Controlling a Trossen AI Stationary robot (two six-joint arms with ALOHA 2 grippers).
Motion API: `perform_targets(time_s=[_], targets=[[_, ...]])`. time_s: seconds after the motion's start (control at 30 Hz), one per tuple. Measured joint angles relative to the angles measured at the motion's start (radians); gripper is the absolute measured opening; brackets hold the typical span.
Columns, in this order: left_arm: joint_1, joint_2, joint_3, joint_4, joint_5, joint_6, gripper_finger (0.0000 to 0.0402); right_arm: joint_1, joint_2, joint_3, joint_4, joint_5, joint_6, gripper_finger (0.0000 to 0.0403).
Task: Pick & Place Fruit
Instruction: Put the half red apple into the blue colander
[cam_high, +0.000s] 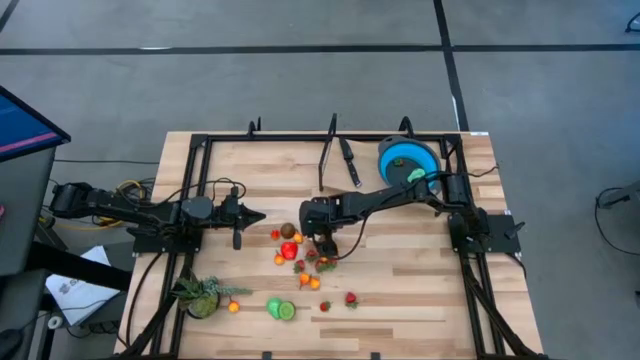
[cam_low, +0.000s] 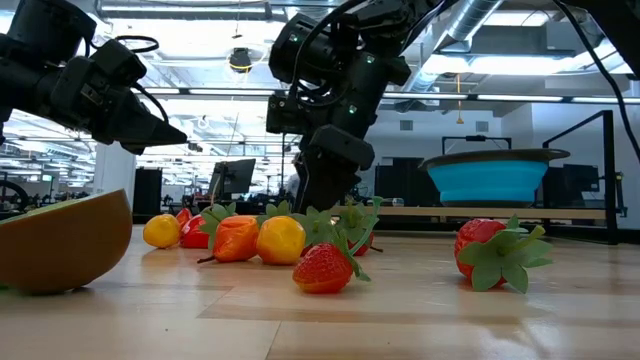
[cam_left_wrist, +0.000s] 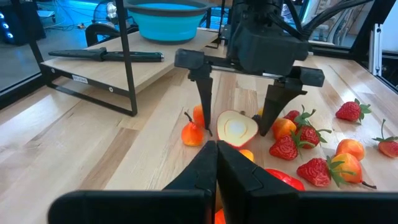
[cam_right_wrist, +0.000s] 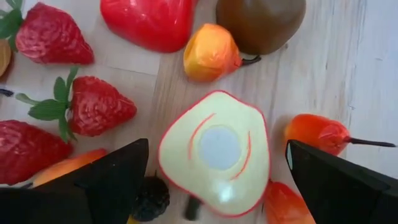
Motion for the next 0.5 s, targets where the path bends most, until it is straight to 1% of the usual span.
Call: perform_targets(time_s=[0.07,0.27,0.4,0.5], targets=[[0.0,0.0,0.0,0.0,0.0,0.0,0.0001,-0.002,0.0,0.0,0.0,-0.001,0.005,0.0372],[0.0,0.0,0.0,-0.001,0.0,0.0,0.0001,-0.018,0.049,0.004,0.006,-0.01,0.132,0.0371],[0.0,0.003,0.0,-0.001,0.0,0.0,0.0001,-0.02,0.056,0.006,0.007,-0.016,0.197,0.0363],[0.0,0.003,0.0,-0.001,0.0,0.0,0.0001,-0.021,0.049,0.003,0.012,-0.019,0.206,0.0354]])
